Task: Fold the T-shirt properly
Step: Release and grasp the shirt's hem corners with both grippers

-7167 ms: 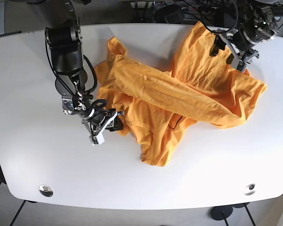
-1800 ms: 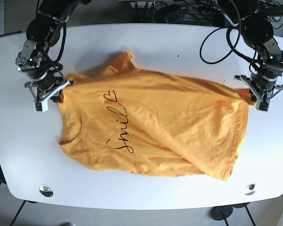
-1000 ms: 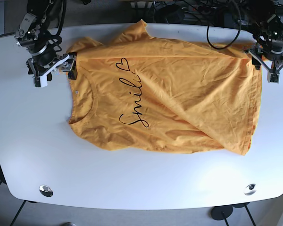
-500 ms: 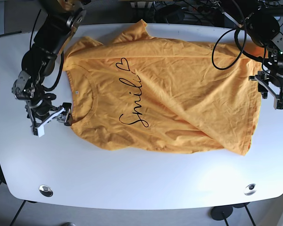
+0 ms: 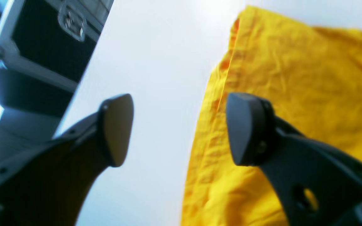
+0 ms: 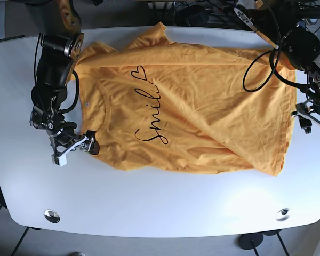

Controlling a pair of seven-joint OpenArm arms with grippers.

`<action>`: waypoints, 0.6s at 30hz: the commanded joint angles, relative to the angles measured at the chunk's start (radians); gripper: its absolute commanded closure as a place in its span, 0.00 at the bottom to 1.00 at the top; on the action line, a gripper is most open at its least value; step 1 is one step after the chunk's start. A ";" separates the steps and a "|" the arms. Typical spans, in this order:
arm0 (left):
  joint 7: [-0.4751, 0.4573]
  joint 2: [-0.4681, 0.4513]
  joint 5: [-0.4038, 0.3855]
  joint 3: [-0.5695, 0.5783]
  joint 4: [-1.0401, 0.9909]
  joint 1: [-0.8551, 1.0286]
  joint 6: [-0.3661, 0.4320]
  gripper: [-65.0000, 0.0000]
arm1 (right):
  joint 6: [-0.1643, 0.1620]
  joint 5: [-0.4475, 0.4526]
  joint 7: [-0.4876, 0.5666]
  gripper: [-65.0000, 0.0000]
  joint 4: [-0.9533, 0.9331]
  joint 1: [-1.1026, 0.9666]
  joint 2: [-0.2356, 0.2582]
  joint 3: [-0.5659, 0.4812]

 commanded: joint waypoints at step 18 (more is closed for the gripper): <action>-0.612 -0.280 -0.012 0.329 -1.212 -0.413 0.137 0.22 | -0.005 -0.002 -0.028 0.96 0.005 0.034 -0.037 -0.005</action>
